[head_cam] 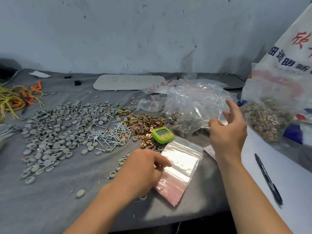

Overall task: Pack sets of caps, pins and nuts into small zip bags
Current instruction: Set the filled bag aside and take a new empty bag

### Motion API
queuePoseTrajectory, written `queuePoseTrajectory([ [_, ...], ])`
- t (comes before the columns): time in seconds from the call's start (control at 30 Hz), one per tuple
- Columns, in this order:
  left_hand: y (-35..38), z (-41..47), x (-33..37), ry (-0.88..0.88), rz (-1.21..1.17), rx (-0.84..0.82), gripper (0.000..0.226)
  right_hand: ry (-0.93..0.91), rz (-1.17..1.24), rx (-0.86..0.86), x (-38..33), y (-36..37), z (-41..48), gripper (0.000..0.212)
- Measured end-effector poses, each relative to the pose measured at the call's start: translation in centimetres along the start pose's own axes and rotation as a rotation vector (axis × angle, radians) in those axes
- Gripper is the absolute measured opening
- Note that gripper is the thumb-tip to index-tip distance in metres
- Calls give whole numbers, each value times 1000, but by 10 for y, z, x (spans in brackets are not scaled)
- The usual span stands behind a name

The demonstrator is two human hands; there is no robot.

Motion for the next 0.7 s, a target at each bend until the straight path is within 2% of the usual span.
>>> queuePoseTrajectory([
  [0.07, 5, 3, 0, 4, 19, -104, 13, -116, -45, -195, -14, 17, -8, 58],
  [0.13, 8, 5, -2, 27, -7, -178, 11, -73, -176, -557, -15, 48, -27, 50],
  [0.2, 7, 7, -3, 25, -64, -203, 12, -27, -497, -925, -6, 76, -57, 28],
  [0.27, 6, 10, -4, 19, -80, -159, 16, -89, -761, -1100, -2, 87, -75, 30],
  [0.33, 7, 12, -1, 23, -49, -104, 17, -57, -797, -1173, 0, 86, -79, 39],
  [0.4, 9, 13, -2, 10, -44, -49, 12, -9, -731, -1223, 1, 81, -79, 40],
  [0.53, 9, 14, -8, -22, -91, 43, 10, 154, -465, -1162, 2, 72, -73, 12],
  [0.63, 7, 15, -6, -8, -122, 115, 13, 98, -587, -1133, 8, 72, -70, 23],
  [0.7, 3, 13, -3, 17, -122, 210, 10, 68, -631, -1046, 10, 75, -63, 9],
])
Point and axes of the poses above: each hand's wrist, its own z-axis towards the middle knuckle, its own y-axis out of the palm, x = y × z, the point moved 7 cm from there along z, towards the middle knuckle, and after that the axes turned 8 degrees about -x, right-handed, at the moved point
